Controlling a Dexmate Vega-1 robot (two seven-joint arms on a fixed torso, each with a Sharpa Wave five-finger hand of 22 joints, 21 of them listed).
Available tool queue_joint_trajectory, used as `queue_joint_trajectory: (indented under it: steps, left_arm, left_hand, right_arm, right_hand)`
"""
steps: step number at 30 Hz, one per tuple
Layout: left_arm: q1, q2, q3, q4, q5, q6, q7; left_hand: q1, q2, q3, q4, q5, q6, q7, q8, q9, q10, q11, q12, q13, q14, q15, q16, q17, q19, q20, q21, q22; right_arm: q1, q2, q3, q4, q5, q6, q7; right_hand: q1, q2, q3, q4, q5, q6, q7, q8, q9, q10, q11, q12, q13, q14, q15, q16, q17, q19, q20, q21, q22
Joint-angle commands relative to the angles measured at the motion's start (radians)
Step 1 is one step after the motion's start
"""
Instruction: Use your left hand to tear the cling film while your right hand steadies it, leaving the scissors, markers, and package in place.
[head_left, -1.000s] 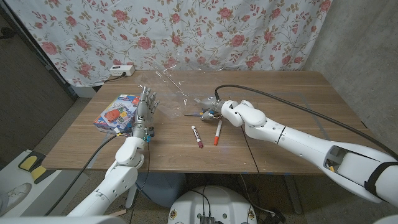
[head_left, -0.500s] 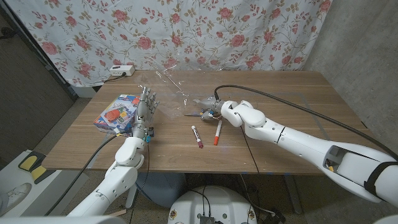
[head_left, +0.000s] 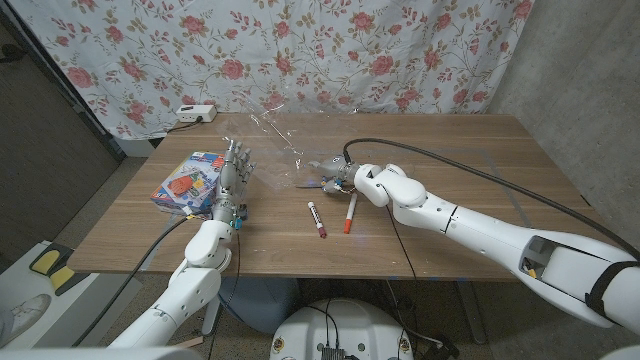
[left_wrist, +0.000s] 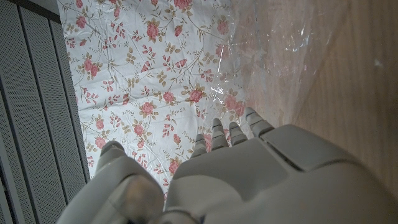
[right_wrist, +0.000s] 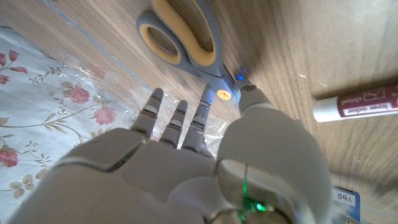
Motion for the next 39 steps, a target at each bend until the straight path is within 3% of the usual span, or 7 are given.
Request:
queue_joint_trajectory:
  steps: [1, 9, 13, 15, 39]
  left_arm:
    - [0.003, -0.002, -0.001, 0.001, -0.001, -0.003, -0.002]
    - [0.003, -0.002, -0.001, 0.002, -0.001, -0.005, -0.002]
    - [0.005, -0.003, -0.002, 0.000, -0.002, -0.004, 0.001]
    - [0.005, -0.004, -0.002, 0.000, -0.001, -0.006, 0.000]
    - [-0.011, -0.006, 0.006, 0.001, 0.004, -0.002, -0.005]
  left_hand:
    - [0.006, 0.000, -0.002, 0.001, 0.005, 0.010, -0.001, 0.010, 0.002, 0.010, 0.001, 0.001, 0.001, -0.001, 0.001, -0.001, 0.002, -0.004, -0.003, -0.001, 0.003]
    - [0.006, 0.000, -0.002, 0.001, 0.005, 0.013, -0.002, 0.012, 0.002, 0.010, 0.001, 0.001, 0.001, -0.001, 0.001, -0.001, 0.002, -0.003, -0.003, -0.001, 0.003]
    - [0.005, 0.000, -0.003, 0.001, 0.005, 0.014, -0.002, 0.012, 0.002, 0.011, 0.003, 0.001, 0.001, -0.001, 0.001, -0.001, 0.002, -0.004, -0.003, -0.001, 0.003]
    - [0.005, 0.000, -0.003, 0.001, 0.005, 0.016, -0.001, 0.013, 0.002, 0.011, 0.003, 0.001, 0.001, -0.001, 0.001, -0.001, 0.002, -0.003, -0.003, -0.001, 0.003]
    - [0.004, 0.001, -0.005, 0.002, 0.005, 0.020, -0.001, 0.013, 0.002, 0.011, 0.002, 0.001, 0.001, -0.001, 0.001, -0.001, 0.002, -0.004, -0.003, -0.001, 0.003]
  right_arm:
    - [-0.001, 0.000, -0.014, 0.010, -0.024, 0.006, -0.004]
    - [-0.007, -0.004, -0.018, 0.015, -0.040, 0.012, -0.017]
    - [-0.010, -0.008, -0.019, 0.013, -0.046, 0.019, -0.023]
    - [-0.012, -0.010, -0.016, 0.012, -0.043, 0.024, -0.028]
    - [-0.040, -0.045, 0.059, -0.050, 0.008, 0.039, -0.076]
  right_hand:
    - [0.021, 0.004, 0.015, 0.001, 0.015, 0.005, 0.003, 0.000, 0.003, 0.003, 0.001, 0.016, 0.016, 0.010, -0.036, 0.004, 0.006, 0.007, -0.005, 0.005, -0.001]
    - [0.045, 0.000, 0.032, -0.003, 0.035, 0.007, 0.003, -0.003, 0.003, 0.006, -0.010, 0.043, 0.042, 0.025, -0.046, 0.005, 0.013, 0.009, -0.004, 0.005, -0.001]
    - [0.052, -0.003, 0.040, 0.002, 0.048, 0.027, 0.022, 0.002, 0.003, 0.022, -0.013, 0.069, 0.063, 0.039, -0.055, 0.008, 0.021, 0.016, -0.010, 0.006, -0.002]
    - [0.055, -0.003, 0.047, 0.006, 0.061, 0.038, 0.025, 0.003, 0.003, 0.036, -0.027, 0.090, 0.080, 0.051, -0.061, 0.012, 0.028, 0.020, -0.013, 0.006, -0.002]
    - [0.106, 0.003, 0.104, 0.001, 0.143, 0.063, 0.014, -0.001, 0.004, 0.043, -0.048, 0.165, 0.158, 0.089, -0.088, 0.012, 0.052, 0.035, -0.020, 0.005, -0.003]
